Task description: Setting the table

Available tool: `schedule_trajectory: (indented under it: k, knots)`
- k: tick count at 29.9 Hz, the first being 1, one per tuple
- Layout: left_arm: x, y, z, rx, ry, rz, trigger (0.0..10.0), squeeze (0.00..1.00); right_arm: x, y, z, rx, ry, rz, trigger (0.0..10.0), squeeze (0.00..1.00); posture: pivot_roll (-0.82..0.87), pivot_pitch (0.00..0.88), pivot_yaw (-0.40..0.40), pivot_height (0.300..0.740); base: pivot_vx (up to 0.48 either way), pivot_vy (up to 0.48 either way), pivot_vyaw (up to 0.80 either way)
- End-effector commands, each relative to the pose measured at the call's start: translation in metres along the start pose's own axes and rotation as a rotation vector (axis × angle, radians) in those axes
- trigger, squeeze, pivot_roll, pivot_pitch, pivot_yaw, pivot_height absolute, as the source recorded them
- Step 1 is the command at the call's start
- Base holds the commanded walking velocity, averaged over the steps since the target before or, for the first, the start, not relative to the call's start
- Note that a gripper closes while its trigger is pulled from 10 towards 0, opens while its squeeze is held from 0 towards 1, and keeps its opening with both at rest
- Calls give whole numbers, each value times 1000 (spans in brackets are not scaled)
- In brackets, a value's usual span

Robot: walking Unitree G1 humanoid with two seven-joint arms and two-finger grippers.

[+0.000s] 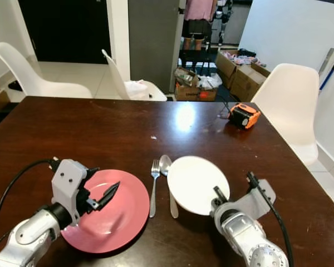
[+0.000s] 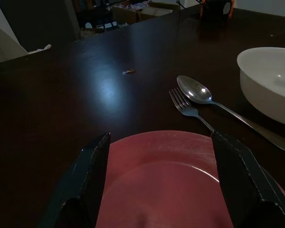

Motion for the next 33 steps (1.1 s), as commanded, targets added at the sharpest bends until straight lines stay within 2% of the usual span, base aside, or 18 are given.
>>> schedule_trajectory:
  k: [1, 2, 3, 4, 5, 6, 14, 18, 20, 21, 22, 25, 27, 28, 29, 31, 32, 33]
  knots:
    - [-3, -2, 4, -1, -9, -11, 10000, 0, 0, -1, 4, -6, -24, -3, 10000, 0, -15, 183, 57, 740, 0, 0, 0]
    - [-3, -2, 4, -1, -8, -11, 10000, 0, 1, 1, 4, -7, -22, 2, 10000, 98, -16, 183, 55, 740, 0, 0, 0]
    - [-3, -2, 4, -1, -8, -11, 10000, 0, 1, 1, 4, -7, -22, 2, 10000, 98, -16, 183, 55, 740, 0, 0, 0]
    - [-3, -2, 4, -3, -6, -11, 10000, 0, 0, 5, 2, -8, -18, 10, 10000, 725, -16, 184, 54, 740, 0, 0, 0]
    - [-3, -2, 4, -3, -6, -11, 10000, 0, 0, 5, 2, -8, -18, 10, 10000, 725, -16, 184, 54, 740, 0, 0, 0]
    - [-3, -2, 4, -4, -6, -10, 10000, 0, 0, 6, 1, -9, -16, 13, 10000, 1000, -15, 184, 52, 740, 0, 0, 0]
    - [-3, -2, 6, -8, -8, -9, 10000, 0, -4, 7, -6, -11, 15, 25, 10000, 1000, -18, 184, 54, 740, 0, 0, 0]
    - [-2, -1, 6, -7, -9, -8, 10000, 0, -14, 18, -29, 0, 121, 88, 10000, 1000, -18, 184, 54, 740, 0, 0, 0]
    - [-2, -1, 6, -7, -9, -7, 10000, 0, -17, 22, -36, -4, 152, 104, 10000, 1000, -18, 184, 53, 740, 0, 0, 0]
    - [-2, -1, 6, -7, -9, -7, 10000, 0, -23, 26, -45, -8, 189, 127, 10000, 886, -19, 184, 53, 740, 0, 0, 0]
    - [-2, -1, 6, -7, -10, -6, 10000, 0, -30, 31, -55, -27, 227, 161, 10000, 0, -20, 183, 53, 740, 0, 0, 0]
    - [-2, -1, 7, -9, -13, -6, 10000, 0, -48, 39, -75, -80, 274, 241, 10000, 0, -28, 183, 57, 740, 0, 0, 0]
    - [-2, -1, 7, -10, -14, -6, 10000, 0, -53, 39, -78, -101, 276, 262, 10000, 0, -28, 183, 57, 740, 0, 0, 0]
    - [-1, -1, 8, -11, -15, -6, 10000, 0, -61, 42, -84, -173, 285, 325, 10000, 0, -29, 183, 59, 740, 0, 0, 0]
    - [-1, -1, 8, -11, -15, -6, 10000, 0, -61, 42, -84, -173, 285, 325, 10000, 0, -29, 183, 59, 740, 0, 0, 0]
    - [1, -1, 8, -12, -16, -7, 10000, 0, -67, 46, -93, -294, 320, 413, 10000, 0, -32, 178, 61, 740, 0, 0, 0]
    - [2, -1, 8, -13, -15, -6, 10000, 0, -64, 44, -89, -275, 312, 408, 10000, 0, -28, 176, 62, 740, 0, 0, 0]
    - [2, -1, 8, -13, -10, -7, 10000, 0, -62, 41, -86, -304, 300, 414, 10000, 0, -26, 174, 63, 740, 0, 0, 0]
Point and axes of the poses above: a point about 5 cm out from each wrist's last joint towards the gripper, its own x axis pointing out of the wrist towards the gripper, its own y axis along the axis of the wrist's last joint, z = x × y, the point moved 5 cm from there along x, pointing out of the wrist towards the gripper, and after that the axes turned 9 degrees about x, right-handed, at the moved point
